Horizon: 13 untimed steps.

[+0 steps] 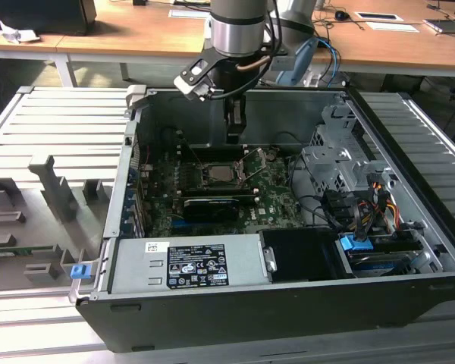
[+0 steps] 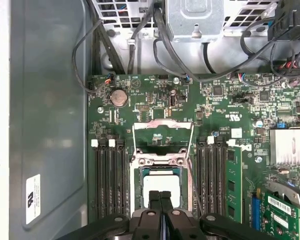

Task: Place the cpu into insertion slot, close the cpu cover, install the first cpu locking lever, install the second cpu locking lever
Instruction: 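Close the cpu cover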

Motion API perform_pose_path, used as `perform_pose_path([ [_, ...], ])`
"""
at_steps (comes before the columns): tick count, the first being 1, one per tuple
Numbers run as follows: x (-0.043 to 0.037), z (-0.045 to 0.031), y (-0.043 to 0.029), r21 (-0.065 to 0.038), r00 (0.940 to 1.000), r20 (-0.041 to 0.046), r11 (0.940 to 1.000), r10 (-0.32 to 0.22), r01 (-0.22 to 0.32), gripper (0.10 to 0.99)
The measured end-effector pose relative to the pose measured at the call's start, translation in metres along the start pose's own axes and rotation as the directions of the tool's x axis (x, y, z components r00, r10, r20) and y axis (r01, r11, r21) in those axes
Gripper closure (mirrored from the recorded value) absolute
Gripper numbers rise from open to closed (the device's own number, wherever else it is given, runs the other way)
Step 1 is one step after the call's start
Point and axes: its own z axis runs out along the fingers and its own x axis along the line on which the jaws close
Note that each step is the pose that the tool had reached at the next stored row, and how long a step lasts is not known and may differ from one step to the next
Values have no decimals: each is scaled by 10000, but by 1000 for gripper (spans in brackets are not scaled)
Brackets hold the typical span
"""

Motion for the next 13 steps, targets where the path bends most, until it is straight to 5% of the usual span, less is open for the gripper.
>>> perform_pose_path([
  [5,4,-68,20,0,10000,0,10000,1,-1,980],
  [13,5,-63,102,1,10000,0,10000,1,-1,980],
])
